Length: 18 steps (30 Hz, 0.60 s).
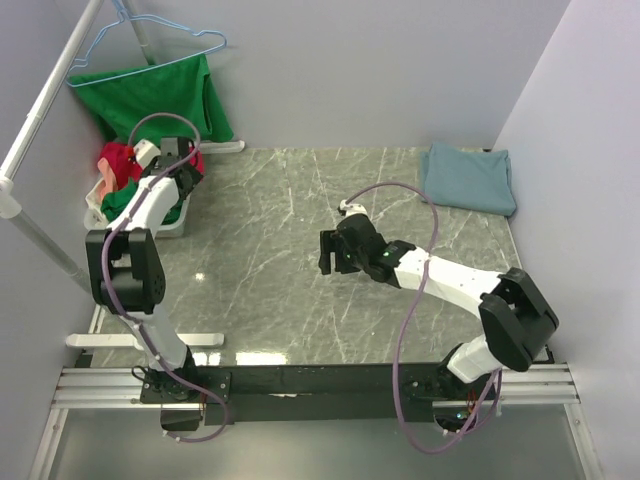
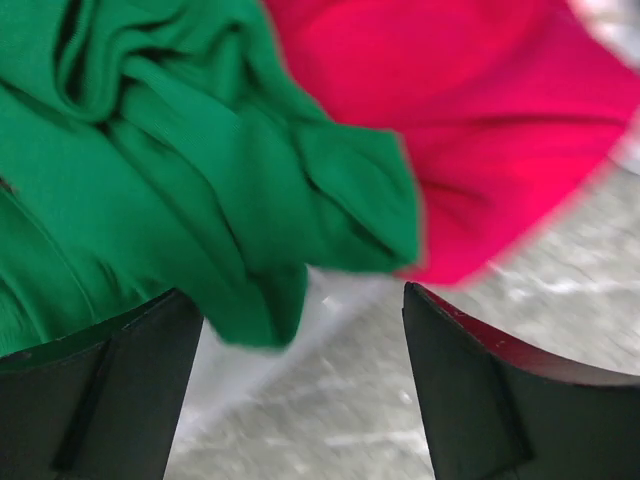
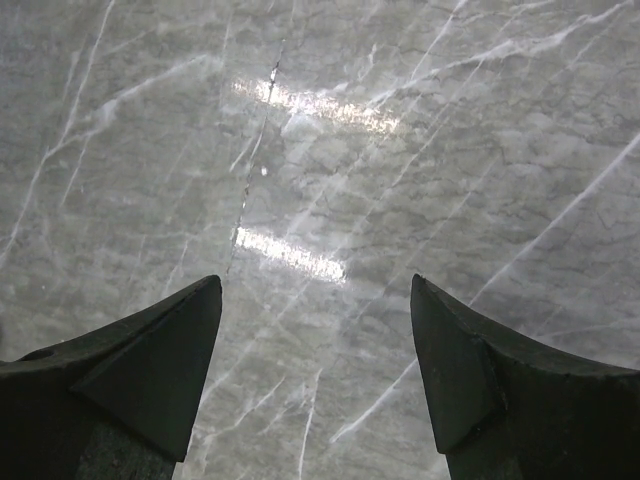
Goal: Fold and stack the t-shirts
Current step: Grab the tshirt from the pile
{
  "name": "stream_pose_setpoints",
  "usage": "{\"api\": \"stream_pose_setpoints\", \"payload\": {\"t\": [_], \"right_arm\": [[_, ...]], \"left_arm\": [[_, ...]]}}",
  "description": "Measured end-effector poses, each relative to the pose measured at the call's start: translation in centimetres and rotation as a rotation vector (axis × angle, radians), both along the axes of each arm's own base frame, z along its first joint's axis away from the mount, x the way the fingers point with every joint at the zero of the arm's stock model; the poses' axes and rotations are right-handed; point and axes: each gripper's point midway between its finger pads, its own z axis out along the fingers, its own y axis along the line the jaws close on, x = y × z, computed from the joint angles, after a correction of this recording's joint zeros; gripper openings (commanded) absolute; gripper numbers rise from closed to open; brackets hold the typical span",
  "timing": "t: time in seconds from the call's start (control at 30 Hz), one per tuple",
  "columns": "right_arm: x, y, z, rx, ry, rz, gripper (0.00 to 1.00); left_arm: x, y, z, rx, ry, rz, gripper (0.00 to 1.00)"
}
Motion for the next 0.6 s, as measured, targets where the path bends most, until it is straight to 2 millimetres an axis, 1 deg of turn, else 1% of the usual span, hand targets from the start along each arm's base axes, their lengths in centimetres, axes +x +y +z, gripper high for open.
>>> {"api": "stream_pose_setpoints", "payload": {"t": [0.1, 0.17, 0.23, 0.27, 0.3, 0.33, 0.37, 0.4, 0.43, 0.6], "right_arm": [[0.4, 0.3, -0.3, -0.012, 0.004, 0.006, 0.82], [0.5, 0.5, -0.7, -0.022, 0.011, 0.011, 0.82], [0.8, 0.7, -1.3, -0.032, 0.024, 0.015, 0.82], [0.9, 0.9, -1.7, -0.040, 0.033, 0.019, 0.82], [1.0, 1.0, -2.0, -0.046, 0.040, 0.021, 0.82], [1.0, 1.1, -2.2, -0.051, 0.047, 0.023, 0.83], [1.1, 1.2, -2.4, -0.054, 0.052, 0.025, 0.82], [1.2, 1.3, -2.6, -0.059, 0.056, 0.026, 0.82], [1.3, 1.3, -2.8, -0.062, 0.060, 0.025, 0.83], [1.4, 1.4, -2.8, -0.060, 0.065, 0.027, 0.82]], "left_arm": [[0.0, 1.6, -1.9, -0.015, 0.039, 0.030, 0.84], [0.2, 2.2, -2.4, -0.024, 0.043, 0.041, 0.82], [0.4, 2.6, -2.4, -0.030, 0.039, 0.047, 0.72], [0.6, 2.7, -2.5, -0.032, 0.040, 0.047, 0.65], [0.9, 2.9, -2.5, -0.034, 0.038, 0.049, 0.42], [1.1, 3.1, -2.6, -0.035, 0.037, 0.053, 0.28], [1.3, 3.2, -2.7, -0.036, 0.038, 0.057, 0.16], [1.3, 3.3, -2.9, -0.035, 0.043, 0.057, 0.03], [1.2, 3.4, -3.0, -0.035, 0.047, 0.059, 0.01], [0.9, 3.5, -3.0, -0.035, 0.056, 0.063, 0.01]]}}
